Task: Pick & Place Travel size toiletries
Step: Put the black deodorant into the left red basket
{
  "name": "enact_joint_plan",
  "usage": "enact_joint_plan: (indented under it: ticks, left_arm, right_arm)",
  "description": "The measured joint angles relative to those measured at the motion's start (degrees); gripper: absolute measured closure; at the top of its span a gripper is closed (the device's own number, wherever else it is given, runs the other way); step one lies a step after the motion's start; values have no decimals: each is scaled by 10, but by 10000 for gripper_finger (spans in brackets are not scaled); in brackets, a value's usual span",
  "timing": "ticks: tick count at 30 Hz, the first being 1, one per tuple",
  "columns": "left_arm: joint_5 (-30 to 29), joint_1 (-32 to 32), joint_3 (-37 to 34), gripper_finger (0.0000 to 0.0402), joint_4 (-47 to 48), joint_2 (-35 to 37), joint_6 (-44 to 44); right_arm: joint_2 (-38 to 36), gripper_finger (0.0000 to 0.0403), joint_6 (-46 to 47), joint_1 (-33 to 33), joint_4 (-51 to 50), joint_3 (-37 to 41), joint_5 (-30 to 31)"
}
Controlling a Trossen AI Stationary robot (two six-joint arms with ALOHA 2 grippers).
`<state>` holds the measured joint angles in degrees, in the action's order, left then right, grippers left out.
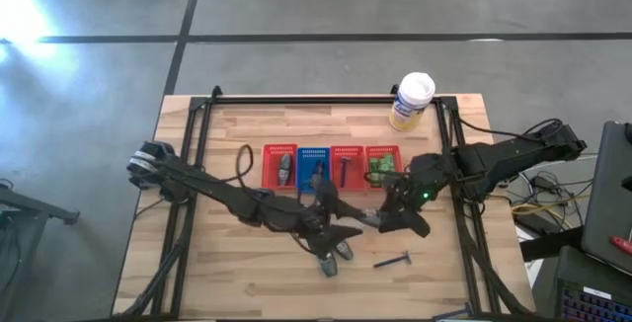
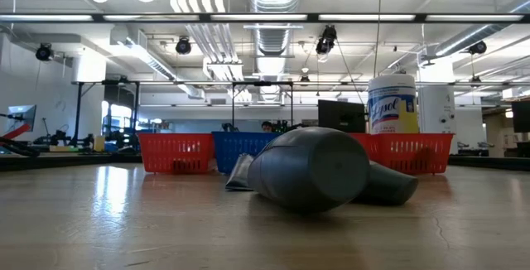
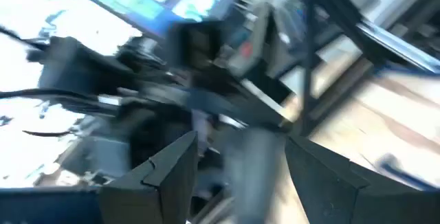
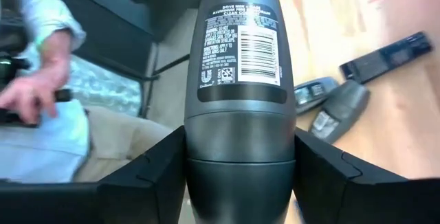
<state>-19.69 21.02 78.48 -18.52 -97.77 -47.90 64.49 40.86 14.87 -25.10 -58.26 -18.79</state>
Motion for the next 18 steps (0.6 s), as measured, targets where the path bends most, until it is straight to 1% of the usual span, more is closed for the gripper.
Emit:
enact_joint_plan:
  ticks: [2,4,8,12,18]
  left_arm:
    - [31,-5,-2,179,29,-3,0]
    - [61,-10,-2,179,37,-4,5]
    - [77,-16,-2,179,31,-3,7]
    - [108,-23,-3,179,34,-5,26]
    - [119,-30,-3,179,10,-22,25]
  right_arm:
    - [3,202,6,0,1,0,-15]
    - [5,203,7,1,0,0,-24]
    - [9,201,2,1,0,-2,-38]
    - [11,200,-6,1,4,-2,-41]
    - [14,202,-14,3,3,-2,-43]
